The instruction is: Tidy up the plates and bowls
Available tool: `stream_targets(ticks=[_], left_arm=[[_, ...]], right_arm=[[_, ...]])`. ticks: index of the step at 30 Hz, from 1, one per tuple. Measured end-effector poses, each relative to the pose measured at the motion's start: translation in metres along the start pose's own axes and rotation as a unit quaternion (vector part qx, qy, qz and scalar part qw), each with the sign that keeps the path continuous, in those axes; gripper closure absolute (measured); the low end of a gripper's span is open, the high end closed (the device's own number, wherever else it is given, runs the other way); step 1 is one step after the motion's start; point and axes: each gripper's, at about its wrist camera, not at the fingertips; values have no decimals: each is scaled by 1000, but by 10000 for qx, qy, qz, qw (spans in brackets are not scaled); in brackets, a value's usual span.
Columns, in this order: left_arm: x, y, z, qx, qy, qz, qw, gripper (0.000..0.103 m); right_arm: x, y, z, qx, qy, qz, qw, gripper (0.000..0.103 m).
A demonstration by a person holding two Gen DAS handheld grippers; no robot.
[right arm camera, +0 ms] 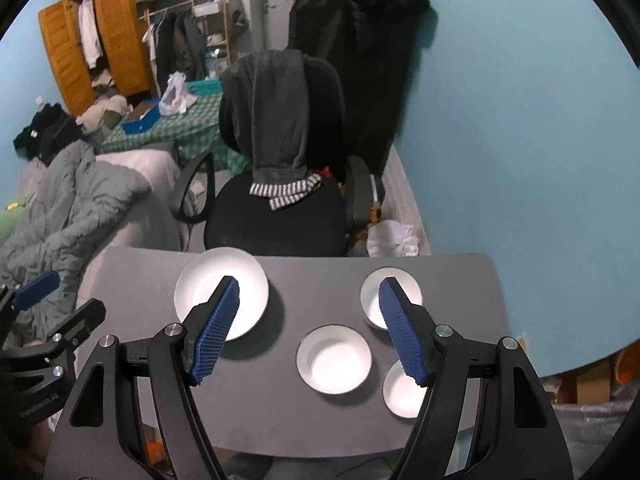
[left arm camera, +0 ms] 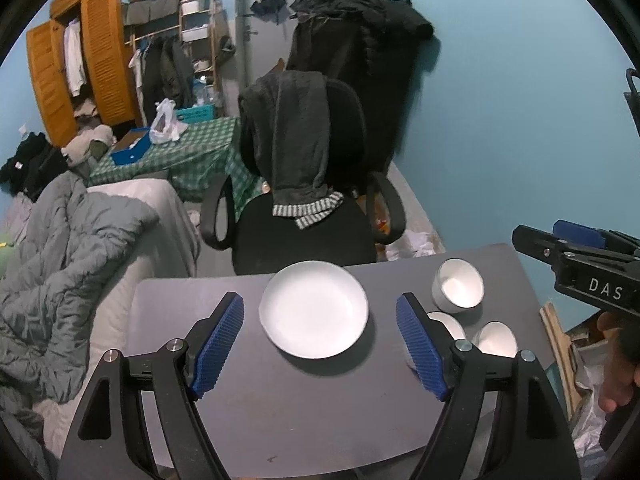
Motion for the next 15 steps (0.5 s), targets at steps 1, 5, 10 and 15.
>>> stream_targets(ticks=[1,5,10,15], left_arm=[[1,1,2,28,-22,-18,10000,23],[7,7,7,92,-120,-111,9998,23],[11,13,13,211,-143,-188,9995,23],[14,19,17,284,-229,-252,9990,23]], right_arm=[[2,0,3,30,-10,-18,10000,32],[12,-1,11,100,-58,-184,9998,32],[31,-6,18,77,-194,-499,9985,32],[48,-7,24,40,-268,-761,9967,32]])
Point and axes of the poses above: each gripper's, at about its wrist camera, not at the fingertips, and z roughly against the way its jaws point, x to its right, y to its top, and after that the axes turned 13 degrees about -z, right-handed
